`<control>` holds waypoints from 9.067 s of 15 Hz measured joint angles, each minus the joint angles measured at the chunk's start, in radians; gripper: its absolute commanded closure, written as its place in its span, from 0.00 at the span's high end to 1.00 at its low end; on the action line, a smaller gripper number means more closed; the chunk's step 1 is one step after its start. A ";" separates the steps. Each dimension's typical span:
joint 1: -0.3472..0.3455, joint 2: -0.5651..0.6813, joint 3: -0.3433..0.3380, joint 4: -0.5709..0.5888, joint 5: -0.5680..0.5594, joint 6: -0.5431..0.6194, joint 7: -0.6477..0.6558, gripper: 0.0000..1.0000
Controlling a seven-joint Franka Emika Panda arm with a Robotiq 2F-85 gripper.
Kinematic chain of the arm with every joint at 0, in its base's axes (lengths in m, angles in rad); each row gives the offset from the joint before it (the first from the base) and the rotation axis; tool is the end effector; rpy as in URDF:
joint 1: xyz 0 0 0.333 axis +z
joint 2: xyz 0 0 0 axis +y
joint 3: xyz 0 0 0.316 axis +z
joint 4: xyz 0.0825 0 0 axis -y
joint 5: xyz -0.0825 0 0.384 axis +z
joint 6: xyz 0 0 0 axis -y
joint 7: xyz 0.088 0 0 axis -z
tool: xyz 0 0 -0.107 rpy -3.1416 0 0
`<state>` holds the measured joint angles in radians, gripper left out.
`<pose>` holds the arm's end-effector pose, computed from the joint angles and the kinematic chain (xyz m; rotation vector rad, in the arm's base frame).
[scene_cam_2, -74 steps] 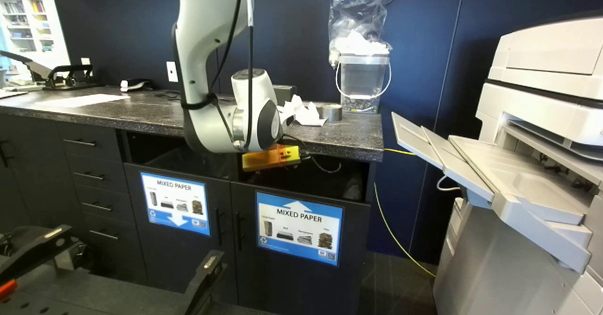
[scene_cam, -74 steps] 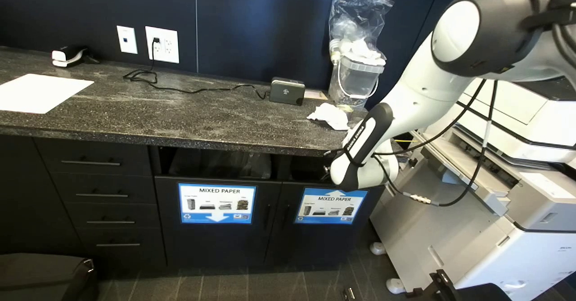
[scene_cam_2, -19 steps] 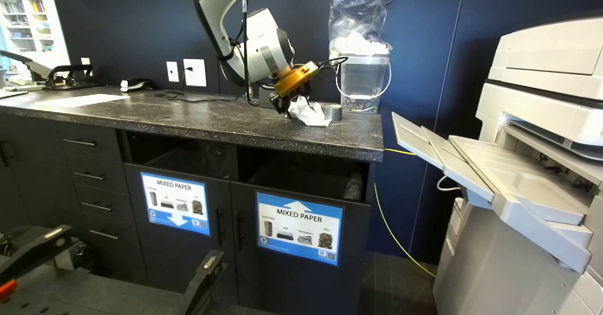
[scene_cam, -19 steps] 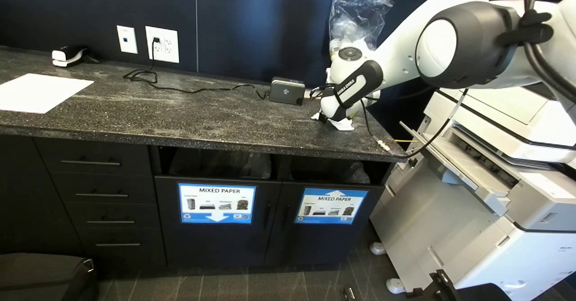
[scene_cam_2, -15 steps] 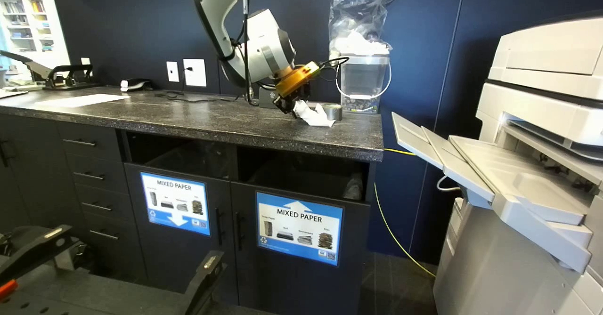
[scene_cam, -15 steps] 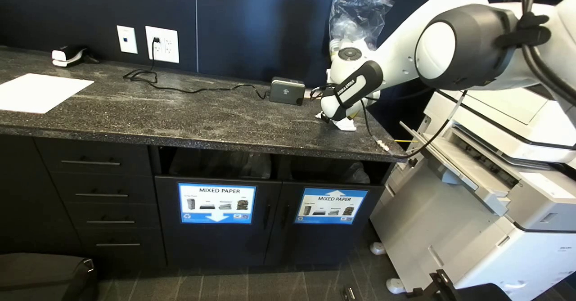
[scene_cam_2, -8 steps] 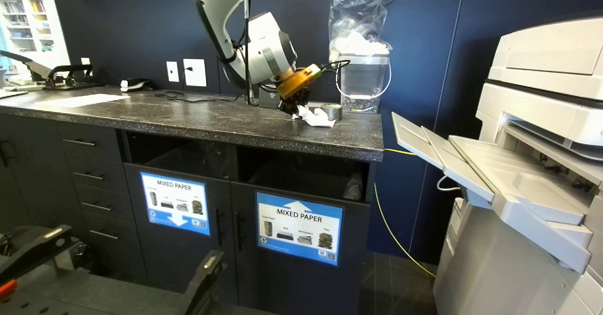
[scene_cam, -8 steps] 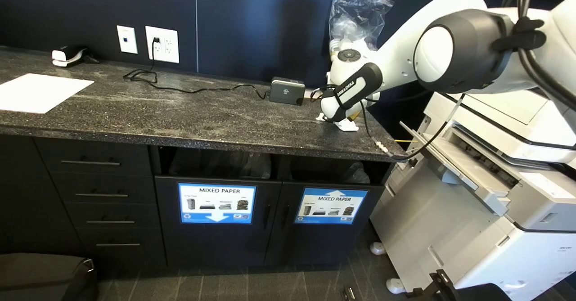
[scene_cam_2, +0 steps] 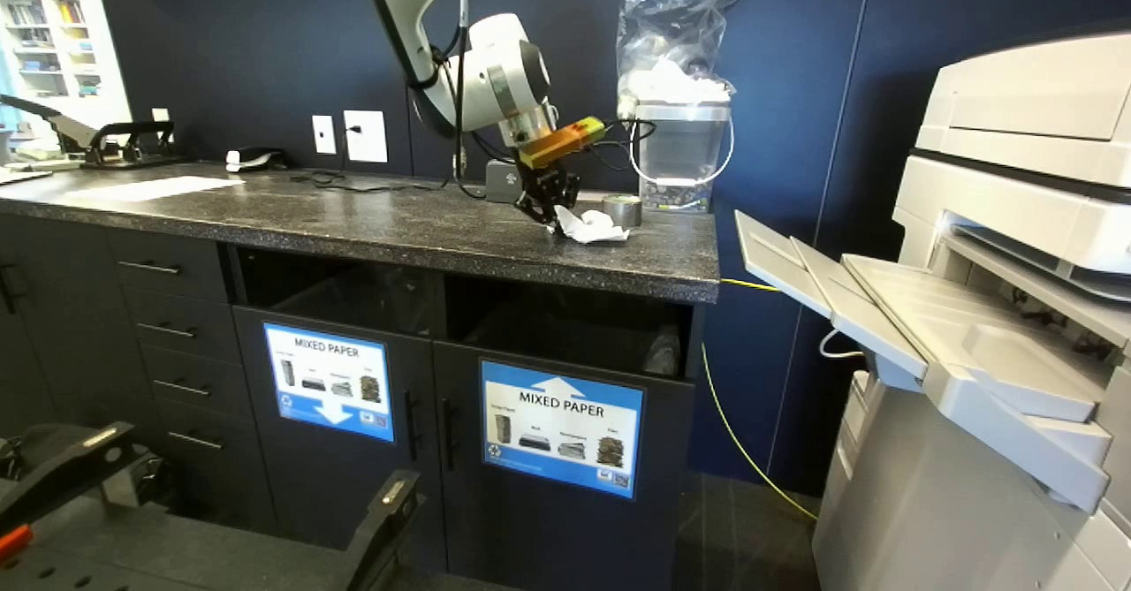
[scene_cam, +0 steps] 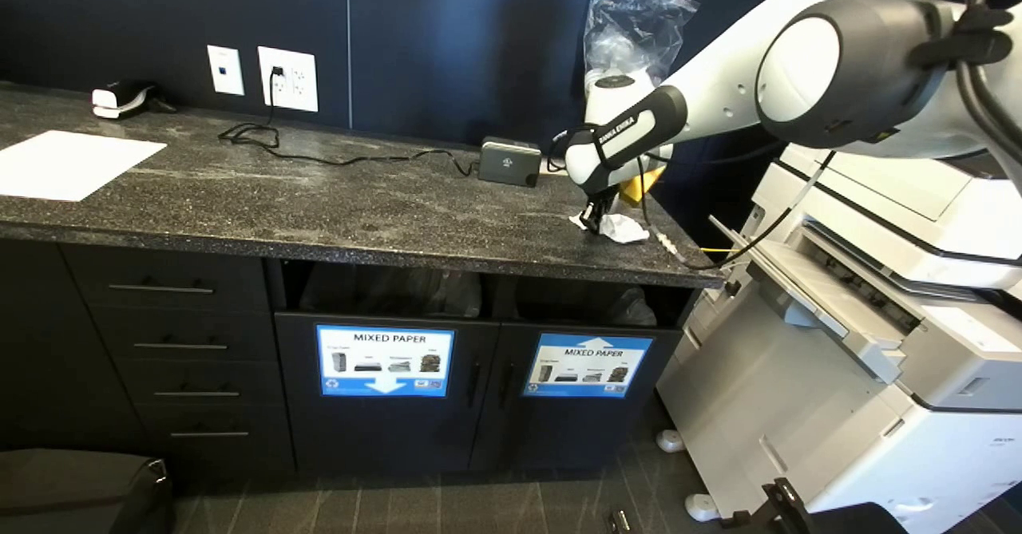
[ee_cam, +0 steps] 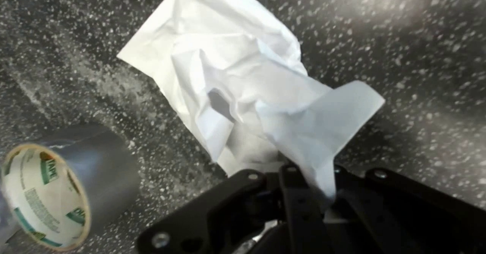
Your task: Put the right and left white pieces of paper in the right bin respectively
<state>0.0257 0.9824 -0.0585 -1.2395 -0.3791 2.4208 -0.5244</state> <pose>0.7717 -0.0141 0.1863 2.5638 1.0609 0.1384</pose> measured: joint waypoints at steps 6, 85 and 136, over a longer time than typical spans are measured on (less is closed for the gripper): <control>-0.070 -0.049 0.080 0.002 0.092 -0.313 -0.135 0.05; -0.092 0.425 0.091 -0.381 0.295 1.705 0.425 0.05; 0.163 0.333 -0.147 -0.385 0.607 1.297 0.282 1.00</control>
<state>0.1883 1.3150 -0.2053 -1.6242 0.2279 3.7174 -0.2427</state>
